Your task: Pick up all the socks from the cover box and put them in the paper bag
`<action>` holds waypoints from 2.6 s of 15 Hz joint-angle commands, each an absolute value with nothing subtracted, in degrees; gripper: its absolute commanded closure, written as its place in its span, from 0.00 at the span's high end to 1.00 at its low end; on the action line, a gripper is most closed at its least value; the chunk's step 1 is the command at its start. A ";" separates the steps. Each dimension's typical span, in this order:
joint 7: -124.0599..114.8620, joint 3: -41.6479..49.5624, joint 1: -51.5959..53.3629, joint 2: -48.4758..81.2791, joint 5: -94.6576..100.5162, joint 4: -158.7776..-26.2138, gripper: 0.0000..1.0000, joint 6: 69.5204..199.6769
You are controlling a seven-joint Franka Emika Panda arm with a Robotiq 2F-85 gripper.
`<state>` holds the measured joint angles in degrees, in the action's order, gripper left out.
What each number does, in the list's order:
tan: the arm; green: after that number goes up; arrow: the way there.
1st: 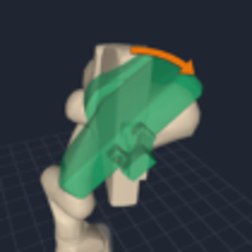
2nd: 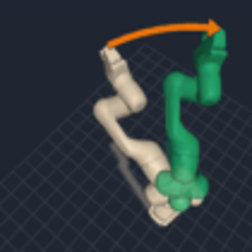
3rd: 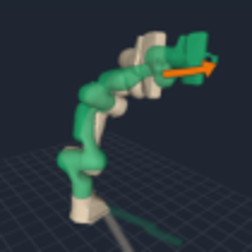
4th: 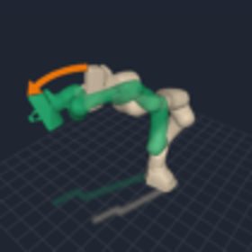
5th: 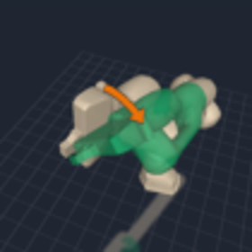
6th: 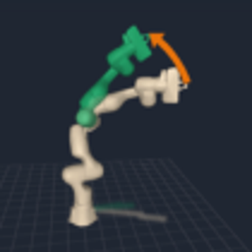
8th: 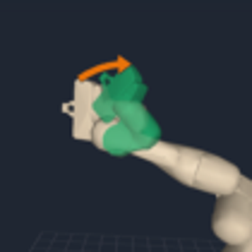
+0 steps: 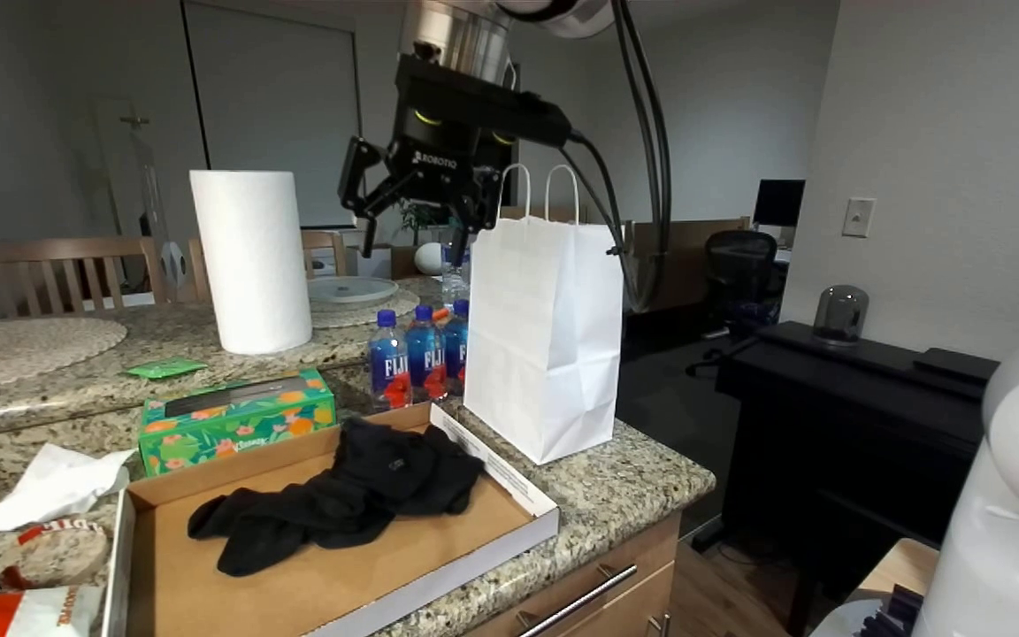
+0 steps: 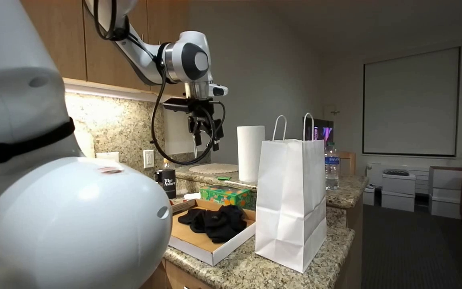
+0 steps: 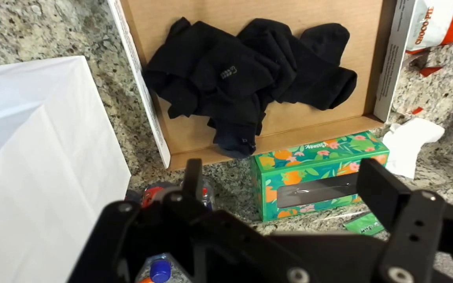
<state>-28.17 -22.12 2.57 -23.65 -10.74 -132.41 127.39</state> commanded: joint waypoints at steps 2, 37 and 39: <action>-31.17 -21.70 4.16 -16.57 -8.23 -130.88 1.00 127.77; -51.19 -8.02 23.96 19.63 10.69 -122.87 0.28 144.44; -51.03 -7.95 24.18 19.47 10.90 -122.26 0.16 143.18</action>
<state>-50.15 -8.67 23.19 18.87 9.94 -123.37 145.69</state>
